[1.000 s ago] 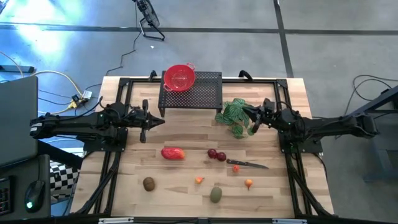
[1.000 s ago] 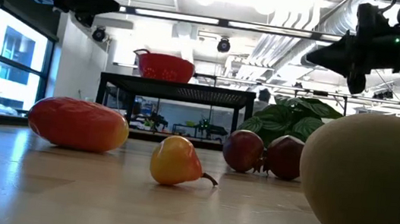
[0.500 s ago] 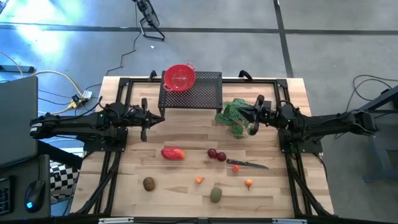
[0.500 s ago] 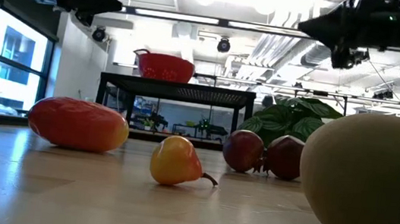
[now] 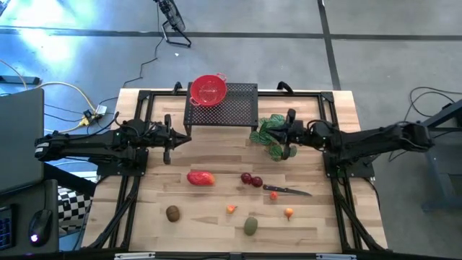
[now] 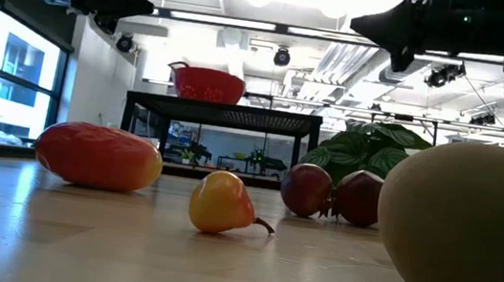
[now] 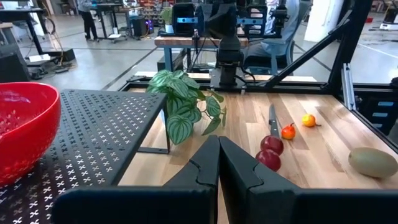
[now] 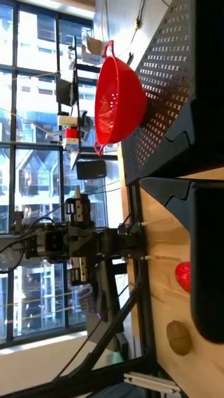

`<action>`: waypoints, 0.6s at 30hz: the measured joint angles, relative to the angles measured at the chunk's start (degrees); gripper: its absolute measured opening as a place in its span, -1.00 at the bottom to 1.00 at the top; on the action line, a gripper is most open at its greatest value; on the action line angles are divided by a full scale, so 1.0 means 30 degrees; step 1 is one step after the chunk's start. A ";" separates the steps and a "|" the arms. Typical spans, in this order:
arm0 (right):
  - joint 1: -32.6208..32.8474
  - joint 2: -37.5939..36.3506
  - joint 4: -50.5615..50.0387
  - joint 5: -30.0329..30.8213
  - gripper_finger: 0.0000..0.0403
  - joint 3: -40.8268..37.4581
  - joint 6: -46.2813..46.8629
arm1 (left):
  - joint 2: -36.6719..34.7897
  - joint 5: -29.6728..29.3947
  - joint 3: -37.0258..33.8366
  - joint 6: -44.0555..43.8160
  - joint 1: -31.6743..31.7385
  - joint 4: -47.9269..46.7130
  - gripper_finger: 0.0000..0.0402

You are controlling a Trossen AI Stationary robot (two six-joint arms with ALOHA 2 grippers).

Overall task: Pick & Place Fruit
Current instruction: Put the red mango in the red strainer bowl on the shelf

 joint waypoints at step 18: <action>0.0294 0.1072 -0.0919 -0.3637 -0.99 0.1957 0.0206 | 0.0007 -0.0648 0.0007 0.0000 0.0000 0.0000 -1.00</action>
